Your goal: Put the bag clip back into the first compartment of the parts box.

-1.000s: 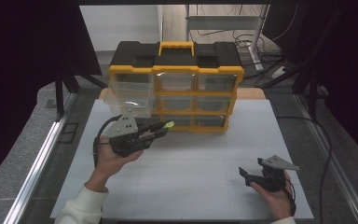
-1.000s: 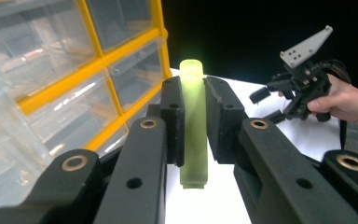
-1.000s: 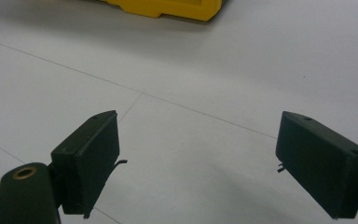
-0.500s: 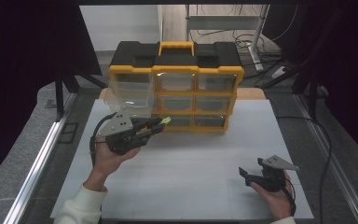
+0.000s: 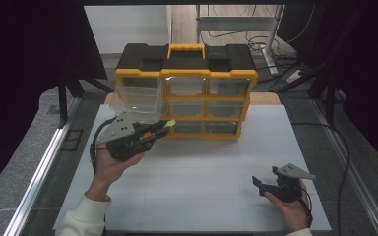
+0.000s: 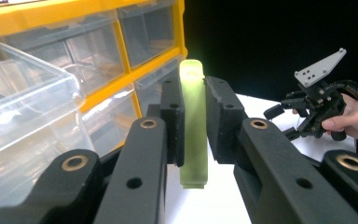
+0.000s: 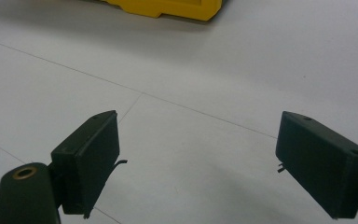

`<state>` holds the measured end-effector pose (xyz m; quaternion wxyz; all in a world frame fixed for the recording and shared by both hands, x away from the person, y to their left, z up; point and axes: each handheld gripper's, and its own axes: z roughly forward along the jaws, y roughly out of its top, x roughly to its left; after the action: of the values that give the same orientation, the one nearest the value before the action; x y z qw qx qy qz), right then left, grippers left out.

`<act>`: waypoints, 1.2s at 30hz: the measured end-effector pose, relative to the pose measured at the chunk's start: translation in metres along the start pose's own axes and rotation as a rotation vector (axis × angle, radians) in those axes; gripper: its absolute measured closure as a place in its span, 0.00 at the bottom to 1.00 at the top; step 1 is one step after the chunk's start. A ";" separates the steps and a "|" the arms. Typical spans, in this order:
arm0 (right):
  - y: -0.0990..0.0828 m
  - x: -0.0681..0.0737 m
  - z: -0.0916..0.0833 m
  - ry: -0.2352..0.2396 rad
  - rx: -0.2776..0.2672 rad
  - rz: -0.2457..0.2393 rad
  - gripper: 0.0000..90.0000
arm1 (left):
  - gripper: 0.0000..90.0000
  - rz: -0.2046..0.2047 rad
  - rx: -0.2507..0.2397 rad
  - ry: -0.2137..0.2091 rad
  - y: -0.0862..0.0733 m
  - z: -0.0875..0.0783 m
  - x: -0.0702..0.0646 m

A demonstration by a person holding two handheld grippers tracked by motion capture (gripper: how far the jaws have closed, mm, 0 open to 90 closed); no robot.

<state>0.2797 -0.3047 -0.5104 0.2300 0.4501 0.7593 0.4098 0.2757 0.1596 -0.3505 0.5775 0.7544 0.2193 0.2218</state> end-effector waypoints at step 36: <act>0.000 -0.001 -0.001 0.004 0.000 0.006 0.15 | 0.86 -0.017 -0.025 0.034 0.004 -0.007 0.011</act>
<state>0.2798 -0.3057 -0.5102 0.2270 0.4516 0.7585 0.4114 0.2807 0.1708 -0.3440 0.5850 0.7414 0.2327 0.2324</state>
